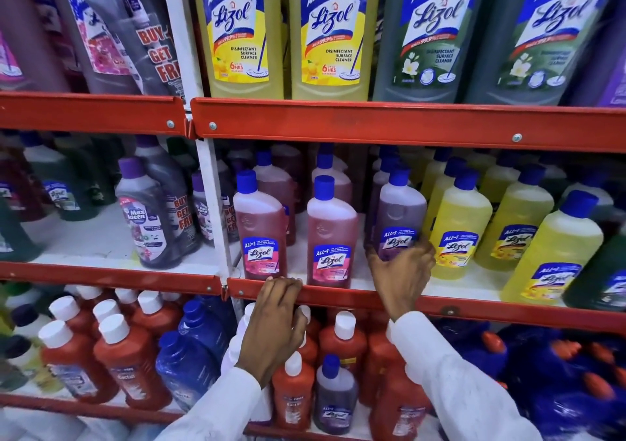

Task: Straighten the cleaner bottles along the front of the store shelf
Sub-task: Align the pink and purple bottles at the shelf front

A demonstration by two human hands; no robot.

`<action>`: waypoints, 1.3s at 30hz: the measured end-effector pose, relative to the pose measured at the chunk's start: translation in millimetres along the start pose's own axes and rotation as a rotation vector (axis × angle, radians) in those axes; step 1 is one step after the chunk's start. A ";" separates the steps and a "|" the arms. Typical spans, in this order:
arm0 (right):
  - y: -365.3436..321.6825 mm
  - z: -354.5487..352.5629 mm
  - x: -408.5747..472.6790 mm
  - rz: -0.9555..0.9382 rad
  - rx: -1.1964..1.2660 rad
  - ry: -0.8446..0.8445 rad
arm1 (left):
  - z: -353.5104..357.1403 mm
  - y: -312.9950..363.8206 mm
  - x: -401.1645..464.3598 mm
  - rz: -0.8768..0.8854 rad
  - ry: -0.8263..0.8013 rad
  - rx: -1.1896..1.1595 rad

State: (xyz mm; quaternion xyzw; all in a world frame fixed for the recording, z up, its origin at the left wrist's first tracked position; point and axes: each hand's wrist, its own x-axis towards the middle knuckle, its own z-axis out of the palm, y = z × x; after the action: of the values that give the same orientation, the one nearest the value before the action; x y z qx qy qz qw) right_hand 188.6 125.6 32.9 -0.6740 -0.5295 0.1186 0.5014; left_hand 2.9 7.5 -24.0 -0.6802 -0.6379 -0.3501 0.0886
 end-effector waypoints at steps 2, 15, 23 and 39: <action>0.2 5.2 7.7 0.019 0.018 -0.042 | 0.4 0.9 0.3 -0.009 0.002 0.007; 14.9 -15.0 -12.5 -0.029 -0.009 -0.071 | 7.5 3.7 -0.3 -0.063 0.008 0.030; 14.1 -25.7 -21.8 -0.033 -0.012 -0.107 | 9.3 6.0 0.2 -0.087 0.002 0.038; 46.9 -47.8 60.4 0.089 0.055 0.076 | 8.3 14.9 1.3 -0.147 -0.001 0.043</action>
State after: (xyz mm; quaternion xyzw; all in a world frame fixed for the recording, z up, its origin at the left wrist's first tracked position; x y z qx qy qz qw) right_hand 274.3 152.6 40.2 -0.6869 -0.4761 0.1298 0.5336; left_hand 19.7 10.7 -24.6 -0.6299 -0.6933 -0.3416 0.0768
